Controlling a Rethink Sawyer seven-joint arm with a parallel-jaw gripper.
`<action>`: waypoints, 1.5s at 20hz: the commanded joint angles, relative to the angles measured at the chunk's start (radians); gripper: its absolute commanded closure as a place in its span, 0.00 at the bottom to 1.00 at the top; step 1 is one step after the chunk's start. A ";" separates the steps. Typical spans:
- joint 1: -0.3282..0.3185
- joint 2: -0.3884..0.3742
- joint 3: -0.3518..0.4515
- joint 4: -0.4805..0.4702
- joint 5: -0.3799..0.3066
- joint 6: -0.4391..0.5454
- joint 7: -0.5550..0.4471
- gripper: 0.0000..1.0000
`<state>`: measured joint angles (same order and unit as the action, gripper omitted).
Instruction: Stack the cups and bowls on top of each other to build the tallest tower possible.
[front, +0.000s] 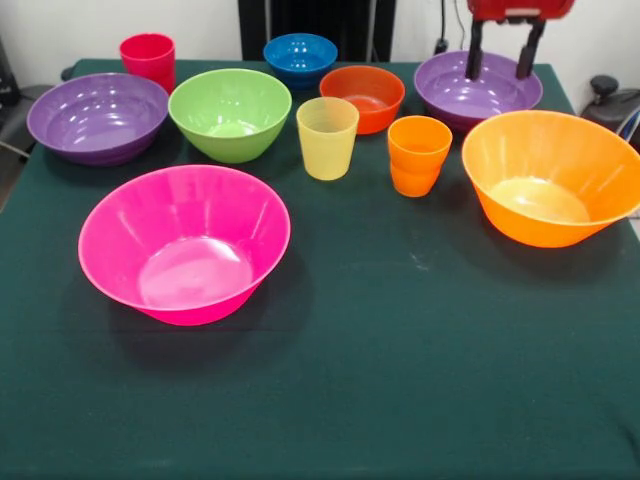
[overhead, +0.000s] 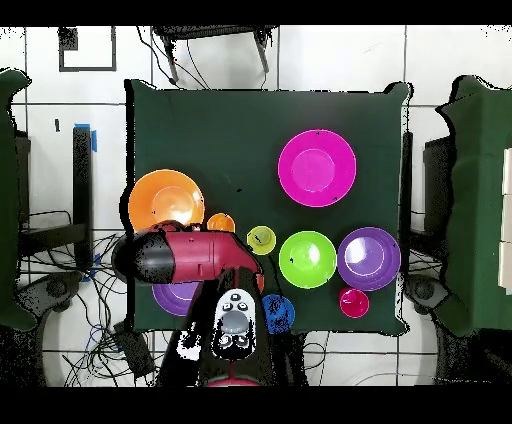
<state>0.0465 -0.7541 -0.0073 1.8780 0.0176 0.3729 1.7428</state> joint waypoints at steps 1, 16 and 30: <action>0.051 0.127 0.008 -0.116 0.020 -0.058 0.190 0.00; 0.174 0.247 -0.165 -0.401 -0.032 0.057 0.167 0.00; 0.169 0.332 -0.144 -0.388 -0.033 -0.071 0.169 0.00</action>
<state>0.2086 -0.4983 -0.1922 1.5214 0.0170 0.3680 1.7818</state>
